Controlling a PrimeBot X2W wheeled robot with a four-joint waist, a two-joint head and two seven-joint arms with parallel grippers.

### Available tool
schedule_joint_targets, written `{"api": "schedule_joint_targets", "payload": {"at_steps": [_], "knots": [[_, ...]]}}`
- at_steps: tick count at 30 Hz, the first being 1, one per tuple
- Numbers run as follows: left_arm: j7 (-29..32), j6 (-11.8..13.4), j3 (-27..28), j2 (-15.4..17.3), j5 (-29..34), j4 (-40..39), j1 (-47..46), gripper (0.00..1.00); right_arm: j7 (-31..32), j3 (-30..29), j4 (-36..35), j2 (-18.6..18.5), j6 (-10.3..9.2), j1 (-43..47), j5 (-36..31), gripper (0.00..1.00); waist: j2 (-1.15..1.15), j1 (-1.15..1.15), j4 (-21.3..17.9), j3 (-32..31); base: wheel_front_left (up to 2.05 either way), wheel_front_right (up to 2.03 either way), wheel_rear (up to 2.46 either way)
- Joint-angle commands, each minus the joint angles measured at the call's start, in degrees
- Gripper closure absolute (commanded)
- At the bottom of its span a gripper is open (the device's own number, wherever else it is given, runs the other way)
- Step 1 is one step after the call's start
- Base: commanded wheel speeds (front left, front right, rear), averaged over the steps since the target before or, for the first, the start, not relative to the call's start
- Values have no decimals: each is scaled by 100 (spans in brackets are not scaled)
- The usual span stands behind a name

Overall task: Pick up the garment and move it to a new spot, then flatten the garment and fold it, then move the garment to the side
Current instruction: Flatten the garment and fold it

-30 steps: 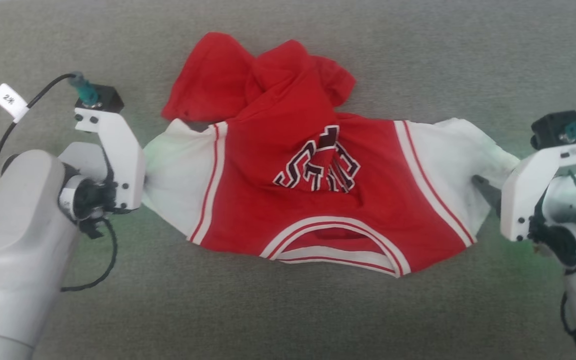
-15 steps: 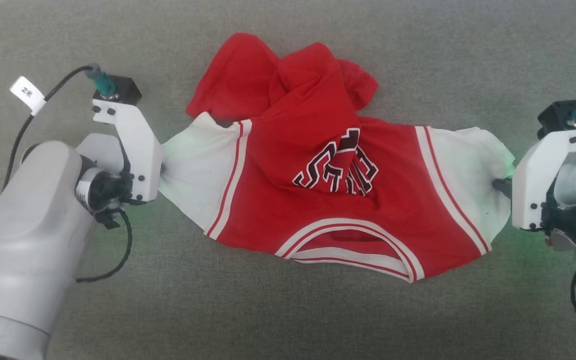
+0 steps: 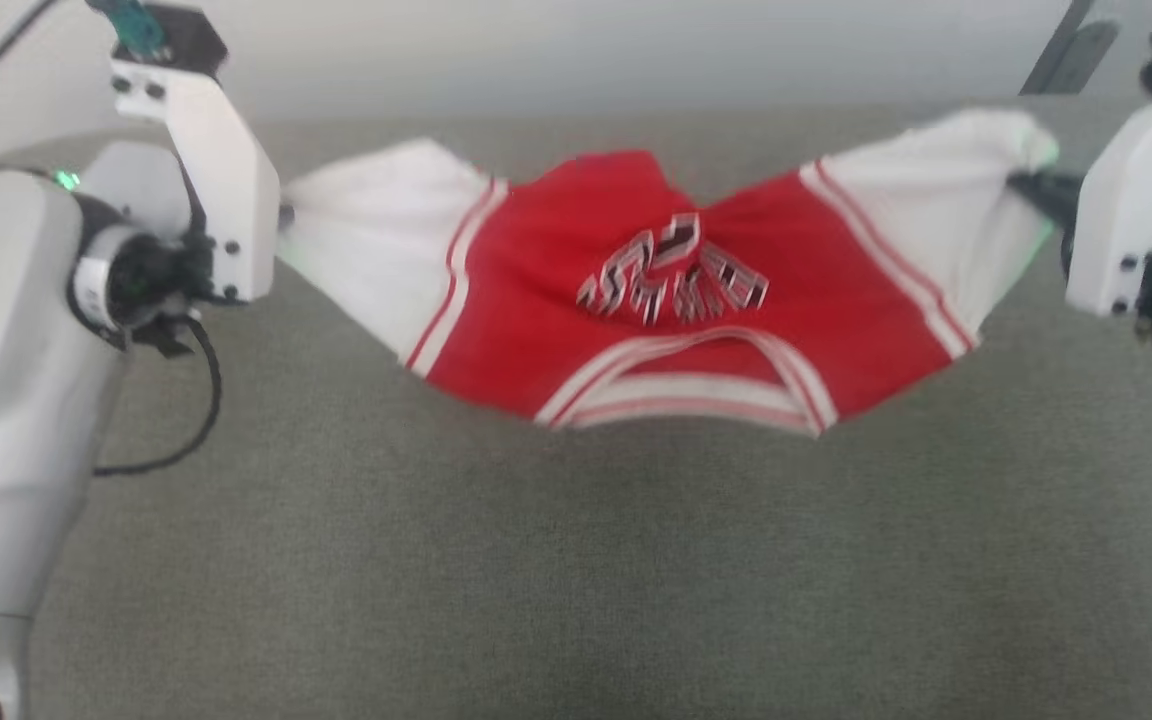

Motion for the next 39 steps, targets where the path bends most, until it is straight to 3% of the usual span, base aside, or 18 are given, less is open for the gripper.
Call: {"api": "schedule_joint_targets", "payload": {"at_steps": [1,9,23,32,39], "knots": [[22,38,37,51,6,-64,-95,100,-70,-3,-16,6,-1,-120,2,100,0,0,-74,-220,0,0,0],[-43,237,244,213,77,-317,-639,100,-614,234,322,-45,-1,-959,14,100,0,0,-160,-720,0,0,0],[-538,174,524,440,182,244,-1542,100,-1698,924,1324,-403,-2,-2041,230,100,0,0,-268,-938,0,0,0],[-1401,-76,482,322,376,580,-1954,100,-2672,1234,1914,-456,-2,-2526,84,100,0,0,-246,-469,0,0,0],[-2643,-244,399,46,738,912,-2703,100,-4125,1464,2728,-345,-5,-3413,-543,100,0,0,-205,271,0,0,0]]}}
